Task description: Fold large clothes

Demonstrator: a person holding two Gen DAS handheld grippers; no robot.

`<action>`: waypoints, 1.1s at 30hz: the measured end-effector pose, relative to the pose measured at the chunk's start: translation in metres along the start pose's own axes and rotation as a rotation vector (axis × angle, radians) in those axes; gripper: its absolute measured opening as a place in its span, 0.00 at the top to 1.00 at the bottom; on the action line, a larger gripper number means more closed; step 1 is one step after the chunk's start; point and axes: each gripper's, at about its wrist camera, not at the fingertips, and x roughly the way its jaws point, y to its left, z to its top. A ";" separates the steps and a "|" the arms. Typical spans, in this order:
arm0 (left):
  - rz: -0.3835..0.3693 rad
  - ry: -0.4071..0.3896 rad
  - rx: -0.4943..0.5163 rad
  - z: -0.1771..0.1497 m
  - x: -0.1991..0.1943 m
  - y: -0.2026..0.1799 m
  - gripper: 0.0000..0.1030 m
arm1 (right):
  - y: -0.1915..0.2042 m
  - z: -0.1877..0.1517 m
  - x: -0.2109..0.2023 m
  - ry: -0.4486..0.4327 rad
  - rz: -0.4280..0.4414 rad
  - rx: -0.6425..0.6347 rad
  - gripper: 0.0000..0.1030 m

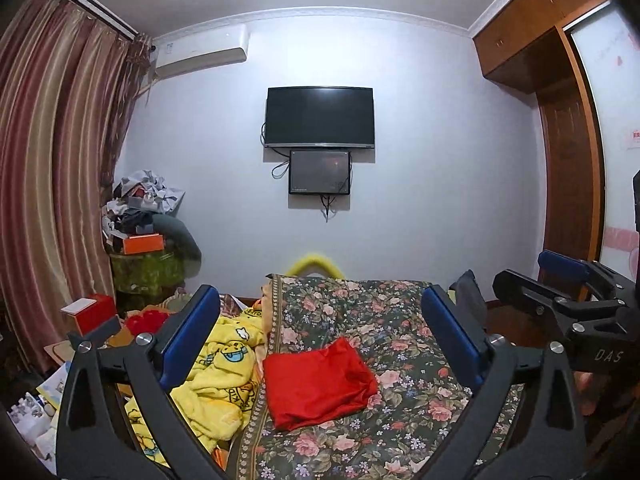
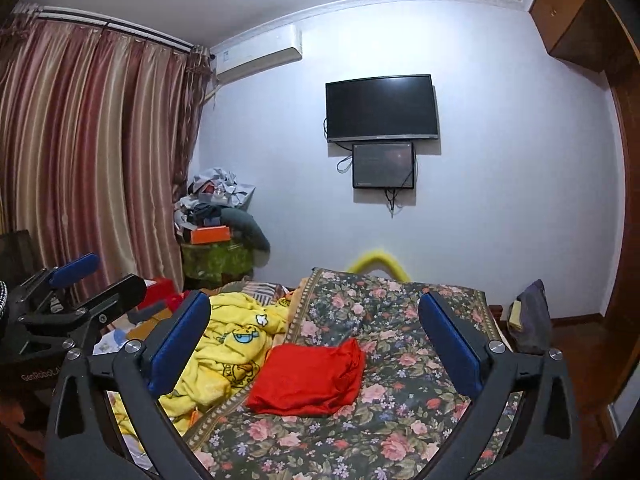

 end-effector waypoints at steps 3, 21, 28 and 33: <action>0.003 0.000 0.004 0.000 0.000 0.000 0.01 | -0.001 -0.003 -0.002 0.005 -0.007 0.008 0.00; -0.005 0.030 0.002 -0.009 0.010 0.000 0.01 | -0.010 -0.007 -0.006 0.026 -0.008 0.035 0.00; -0.006 0.036 -0.005 -0.010 0.013 0.002 0.01 | -0.014 -0.006 -0.006 0.035 -0.003 0.048 0.00; -0.007 0.043 -0.004 -0.011 0.015 0.002 0.01 | -0.016 -0.009 -0.005 0.042 -0.007 0.054 0.00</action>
